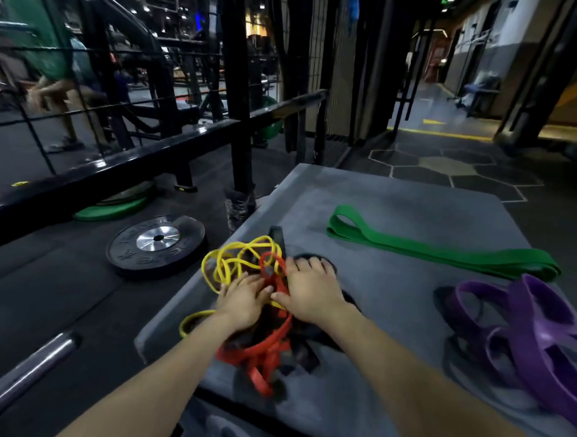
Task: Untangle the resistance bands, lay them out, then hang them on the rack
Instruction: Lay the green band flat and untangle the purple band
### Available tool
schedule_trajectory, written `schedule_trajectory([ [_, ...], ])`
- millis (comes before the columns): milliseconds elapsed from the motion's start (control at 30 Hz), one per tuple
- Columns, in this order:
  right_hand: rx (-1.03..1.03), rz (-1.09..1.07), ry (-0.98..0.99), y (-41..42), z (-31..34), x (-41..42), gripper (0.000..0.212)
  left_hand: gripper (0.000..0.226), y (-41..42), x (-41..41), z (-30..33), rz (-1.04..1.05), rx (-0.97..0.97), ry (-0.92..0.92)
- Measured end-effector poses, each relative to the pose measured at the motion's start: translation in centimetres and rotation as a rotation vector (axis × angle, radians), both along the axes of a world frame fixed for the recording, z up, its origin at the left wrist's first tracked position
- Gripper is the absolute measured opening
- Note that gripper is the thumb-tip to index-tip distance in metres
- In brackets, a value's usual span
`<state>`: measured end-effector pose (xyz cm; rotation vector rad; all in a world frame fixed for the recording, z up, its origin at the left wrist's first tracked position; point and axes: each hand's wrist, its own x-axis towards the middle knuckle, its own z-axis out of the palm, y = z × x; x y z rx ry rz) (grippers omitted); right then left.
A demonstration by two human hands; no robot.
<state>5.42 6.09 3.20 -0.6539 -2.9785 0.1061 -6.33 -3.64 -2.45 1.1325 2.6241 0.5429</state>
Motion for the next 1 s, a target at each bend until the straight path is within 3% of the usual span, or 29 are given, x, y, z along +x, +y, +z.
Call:
schedule_trajectory([
  [33, 0.017, 0.002, 0.021, 0.5, 0.3, 0.5, 0.079, 0.045, 0.1, 0.1, -0.2, 0.003, -0.031, 0.061],
  [133, -0.084, -0.058, 0.046, 1.9, 0.6, 2.1, 0.077, 0.035, 0.0, 0.6, 1.5, 0.135, 0.138, 0.133],
  [267, -0.224, -0.096, 0.074, 2.7, 0.4, 3.9, 0.064, 0.038, 0.4, 1.9, 4.3, 0.221, 0.176, 0.258],
  [367, -0.258, -0.129, 0.1, 3.0, 0.1, 5.0, 0.055, 0.042, 1.1, 3.4, 5.4, 0.109, 0.285, 0.283],
  [433, -0.3, -0.187, 0.109, 3.5, -0.2, 6.0, 0.054, 0.044, 1.8, 4.9, 5.6, -0.033, 0.315, 0.189],
  [533, -0.396, -0.285, 0.095, 4.5, -1.6, 7.3, 0.053, 0.07, 2.5, 7.4, 4.7, -0.218, 0.103, 0.121],
  [633, -0.474, -0.361, 0.106, 5.8, -2.9, 7.7, 0.062, 0.09, 2.3, 8.4, 3.4, -0.286, -0.146, 0.258],
  [733, -0.551, -0.411, 0.16, 6.9, -3.7, 7.6, 0.08, 0.081, 1.7, 8.1, 2.7, -0.301, -0.226, 0.355],
  [833, -0.632, -0.363, 0.215, 7.7, -4.3, 6.8, 0.095, 0.063, 1.1, 7.0, 2.3, -0.311, -0.17, 0.375],
  [900, -0.671, -0.268, 0.193, 7.2, -4.9, 5.7, 0.084, 0.051, 0.6, 6.0, 2.2, -0.311, -0.104, 0.422],
  [1000, -0.68, -0.099, 0.152, 4.9, -5.8, 3.4, 0.06, 0.052, -0.6, 4.3, 3.0, -0.268, 0.025, 0.364],
])
